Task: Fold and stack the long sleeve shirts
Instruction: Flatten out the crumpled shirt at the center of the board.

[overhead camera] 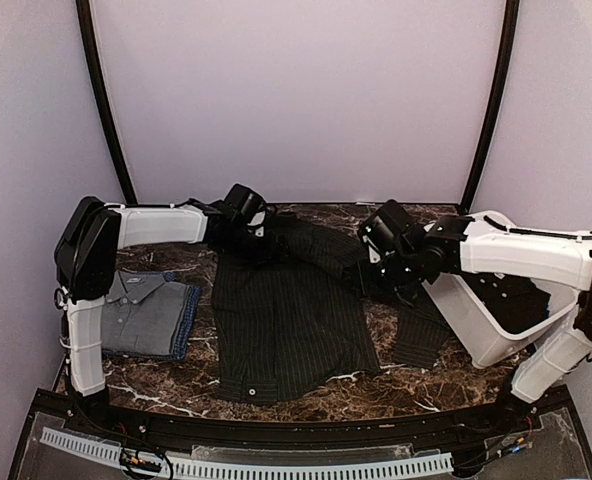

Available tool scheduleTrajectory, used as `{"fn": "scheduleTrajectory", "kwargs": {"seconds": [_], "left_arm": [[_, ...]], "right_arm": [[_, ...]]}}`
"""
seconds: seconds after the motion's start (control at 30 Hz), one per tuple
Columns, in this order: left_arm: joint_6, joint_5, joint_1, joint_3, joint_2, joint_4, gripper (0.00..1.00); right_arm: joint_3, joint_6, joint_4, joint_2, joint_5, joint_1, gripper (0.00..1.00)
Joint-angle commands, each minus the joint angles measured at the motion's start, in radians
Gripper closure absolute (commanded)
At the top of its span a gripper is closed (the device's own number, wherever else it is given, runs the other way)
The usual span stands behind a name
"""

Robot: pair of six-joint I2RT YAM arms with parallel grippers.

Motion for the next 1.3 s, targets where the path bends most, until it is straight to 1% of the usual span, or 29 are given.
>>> {"fn": "scheduleTrajectory", "kwargs": {"seconds": [0.0,0.03,0.07,0.13,0.17,0.2,0.23,0.27,0.3,0.47,0.6,0.73,0.87,1.07,1.17,1.27], "left_arm": [[-0.041,0.07,-0.057,-0.035,-0.031,0.054,0.11],[-0.049,0.072,-0.073,-0.043,-0.029,0.069,0.14],[-0.052,0.075,-0.081,-0.047,-0.025,0.076,0.15],[-0.058,0.081,-0.105,-0.051,-0.011,0.091,0.22],[-0.061,0.081,-0.118,-0.05,-0.005,0.088,0.3],[-0.063,0.082,-0.125,-0.05,0.005,0.085,0.34],[-0.066,0.081,-0.137,-0.057,0.007,0.083,0.42],[-0.068,0.079,-0.143,-0.063,0.009,0.082,0.45],[-0.069,0.078,-0.156,-0.075,0.009,0.083,0.51],[-0.058,0.06,-0.205,-0.111,0.009,0.062,0.6],[-0.044,0.051,-0.239,-0.144,0.004,0.026,0.63],[-0.03,0.037,-0.27,-0.184,-0.017,-0.013,0.65],[-0.03,0.035,-0.281,-0.248,-0.064,-0.033,0.66],[-0.026,0.054,-0.293,-0.35,-0.139,-0.05,0.66],[-0.024,0.07,-0.302,-0.379,-0.158,-0.055,0.66],[-0.013,0.088,-0.321,-0.382,-0.167,-0.067,0.67]], "right_arm": [[0.112,-0.1,0.175,0.099,-0.032,-0.142,0.51],[0.134,-0.103,0.243,0.13,-0.056,-0.165,0.54],[0.167,-0.108,0.278,0.169,-0.072,-0.184,0.56],[0.255,-0.135,0.301,0.264,-0.077,-0.202,0.63],[0.304,-0.146,0.298,0.32,-0.063,-0.206,0.67],[0.351,-0.157,0.296,0.373,-0.064,-0.211,0.71],[0.397,-0.164,0.295,0.421,-0.074,-0.219,0.75],[0.435,-0.169,0.297,0.47,-0.084,-0.224,0.78],[0.47,-0.172,0.306,0.509,-0.088,-0.227,0.8],[0.614,-0.17,0.34,0.686,-0.107,-0.247,0.86],[0.703,-0.145,0.322,0.8,-0.102,-0.263,0.87],[0.711,-0.118,0.32,0.846,-0.09,-0.276,0.87],[0.669,-0.097,0.31,0.861,-0.061,-0.29,0.88],[0.6,-0.084,0.297,0.833,-0.02,-0.34,0.87],[0.607,-0.101,0.27,0.839,0.012,-0.362,0.87],[0.655,-0.114,0.226,0.871,0.015,-0.388,0.86]]}}
